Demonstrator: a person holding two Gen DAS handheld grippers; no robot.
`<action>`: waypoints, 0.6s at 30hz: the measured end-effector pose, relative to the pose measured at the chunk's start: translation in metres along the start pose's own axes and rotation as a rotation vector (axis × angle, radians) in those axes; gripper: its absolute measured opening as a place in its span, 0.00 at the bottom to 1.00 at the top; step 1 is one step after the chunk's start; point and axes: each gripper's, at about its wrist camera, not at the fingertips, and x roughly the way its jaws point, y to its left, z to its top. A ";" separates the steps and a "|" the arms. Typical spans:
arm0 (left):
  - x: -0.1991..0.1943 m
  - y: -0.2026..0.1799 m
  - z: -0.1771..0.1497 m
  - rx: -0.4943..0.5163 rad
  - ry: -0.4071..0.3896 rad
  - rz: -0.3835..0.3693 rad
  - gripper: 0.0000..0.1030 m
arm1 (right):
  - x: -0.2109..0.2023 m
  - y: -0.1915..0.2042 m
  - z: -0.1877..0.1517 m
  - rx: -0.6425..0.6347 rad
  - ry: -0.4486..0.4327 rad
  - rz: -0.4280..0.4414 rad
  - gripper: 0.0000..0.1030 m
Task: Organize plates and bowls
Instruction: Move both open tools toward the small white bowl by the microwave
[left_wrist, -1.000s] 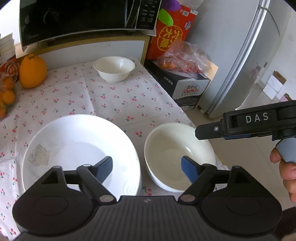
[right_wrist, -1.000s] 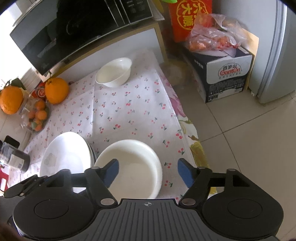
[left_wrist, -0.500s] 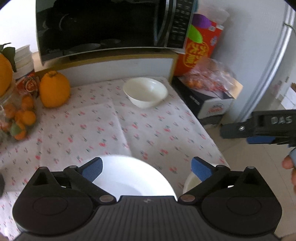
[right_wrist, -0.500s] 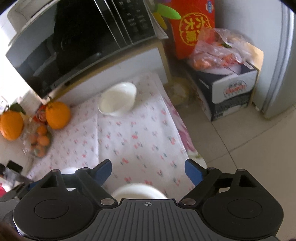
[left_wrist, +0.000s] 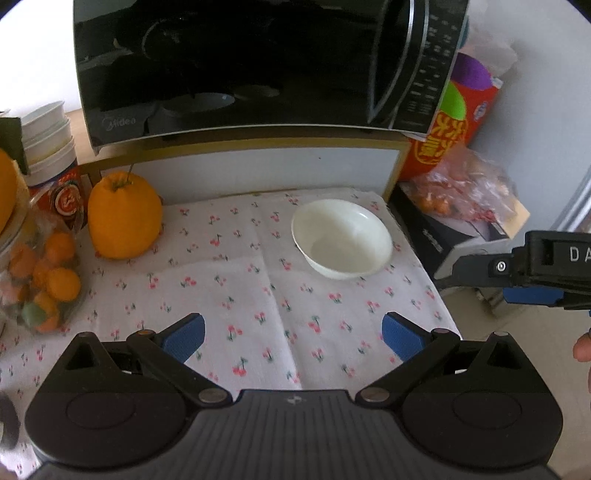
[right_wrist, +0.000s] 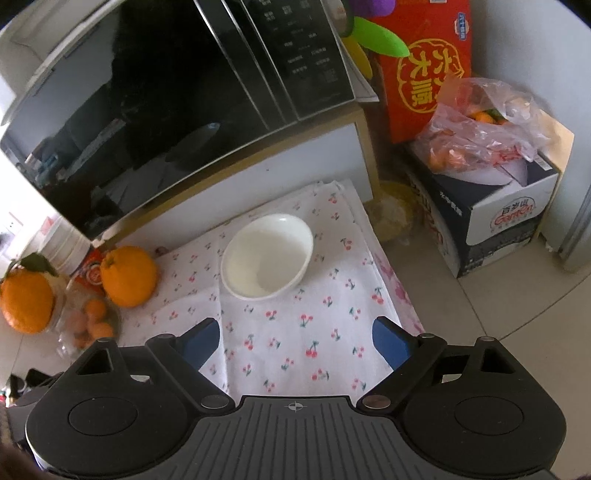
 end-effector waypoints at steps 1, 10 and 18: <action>0.003 0.001 0.003 -0.001 0.001 0.004 0.99 | 0.005 -0.001 0.003 0.000 0.004 0.003 0.89; 0.038 0.008 0.026 0.019 -0.015 0.025 0.99 | 0.054 -0.009 0.026 0.017 0.042 -0.004 0.89; 0.077 0.014 0.038 0.021 -0.006 0.024 0.98 | 0.098 -0.008 0.040 0.039 0.064 0.013 0.89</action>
